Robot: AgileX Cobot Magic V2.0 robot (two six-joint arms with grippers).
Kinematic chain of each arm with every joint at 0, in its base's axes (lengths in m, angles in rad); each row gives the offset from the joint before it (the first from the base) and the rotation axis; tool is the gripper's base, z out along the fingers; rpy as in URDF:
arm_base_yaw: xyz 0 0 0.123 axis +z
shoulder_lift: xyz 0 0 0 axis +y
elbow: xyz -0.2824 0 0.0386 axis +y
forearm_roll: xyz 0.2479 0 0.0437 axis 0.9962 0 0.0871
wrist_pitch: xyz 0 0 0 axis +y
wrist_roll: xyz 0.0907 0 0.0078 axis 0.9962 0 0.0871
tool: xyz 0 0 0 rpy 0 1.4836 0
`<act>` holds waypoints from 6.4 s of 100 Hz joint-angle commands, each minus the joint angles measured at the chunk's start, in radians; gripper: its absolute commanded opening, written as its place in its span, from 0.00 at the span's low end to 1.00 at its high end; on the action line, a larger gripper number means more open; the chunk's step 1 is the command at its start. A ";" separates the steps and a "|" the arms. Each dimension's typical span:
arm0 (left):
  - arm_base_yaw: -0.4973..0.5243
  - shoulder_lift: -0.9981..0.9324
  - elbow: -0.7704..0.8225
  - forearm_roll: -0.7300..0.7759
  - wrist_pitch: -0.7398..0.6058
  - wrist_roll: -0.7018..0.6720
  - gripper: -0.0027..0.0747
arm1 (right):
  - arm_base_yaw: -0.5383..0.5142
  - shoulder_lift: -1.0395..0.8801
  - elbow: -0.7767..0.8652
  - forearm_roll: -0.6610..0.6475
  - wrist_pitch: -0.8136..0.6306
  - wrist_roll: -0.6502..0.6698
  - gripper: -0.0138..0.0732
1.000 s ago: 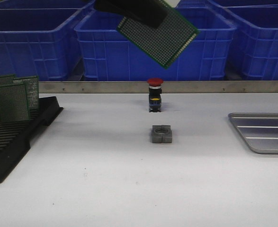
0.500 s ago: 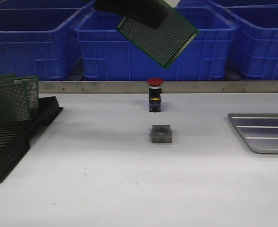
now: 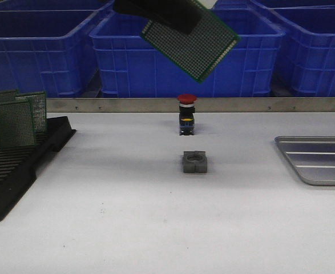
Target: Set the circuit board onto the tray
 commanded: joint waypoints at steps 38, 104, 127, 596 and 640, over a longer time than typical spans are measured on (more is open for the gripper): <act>-0.010 -0.050 -0.031 -0.078 0.003 -0.001 0.01 | 0.281 0.328 -0.293 0.013 -0.061 -0.185 0.60; -0.010 -0.050 -0.031 -0.078 0.004 -0.001 0.15 | 0.344 0.429 -0.383 0.027 -0.039 -0.221 0.03; -0.008 -0.050 -0.032 -0.076 -0.031 -0.001 0.62 | 0.335 0.429 -0.383 0.059 0.000 -0.195 0.03; 0.020 0.054 -0.228 0.108 0.116 -0.057 0.01 | 0.145 0.621 -0.561 0.500 0.178 -0.818 0.78; 0.020 0.054 -0.228 0.108 0.116 -0.057 0.01 | 0.145 0.622 -0.561 0.512 0.171 -0.816 0.02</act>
